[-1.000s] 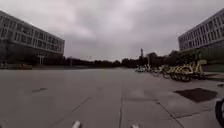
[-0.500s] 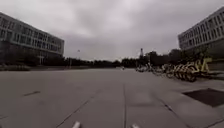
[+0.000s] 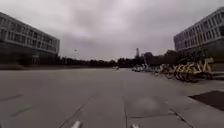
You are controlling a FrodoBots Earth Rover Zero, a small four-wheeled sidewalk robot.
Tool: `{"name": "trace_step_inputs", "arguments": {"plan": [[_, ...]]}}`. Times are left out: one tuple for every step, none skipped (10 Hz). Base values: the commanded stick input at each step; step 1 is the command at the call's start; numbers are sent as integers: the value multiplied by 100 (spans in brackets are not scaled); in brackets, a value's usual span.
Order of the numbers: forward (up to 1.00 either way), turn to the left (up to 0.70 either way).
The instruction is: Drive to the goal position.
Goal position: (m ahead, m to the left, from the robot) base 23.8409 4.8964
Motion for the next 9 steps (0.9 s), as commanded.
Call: {"name": "trace_step_inputs", "arguments": {"plan": [[70, 0], [70, 0], [70, 0], [70, 0], [70, 0], [70, 0], [70, 0], [70, -25], [70, -9]]}}
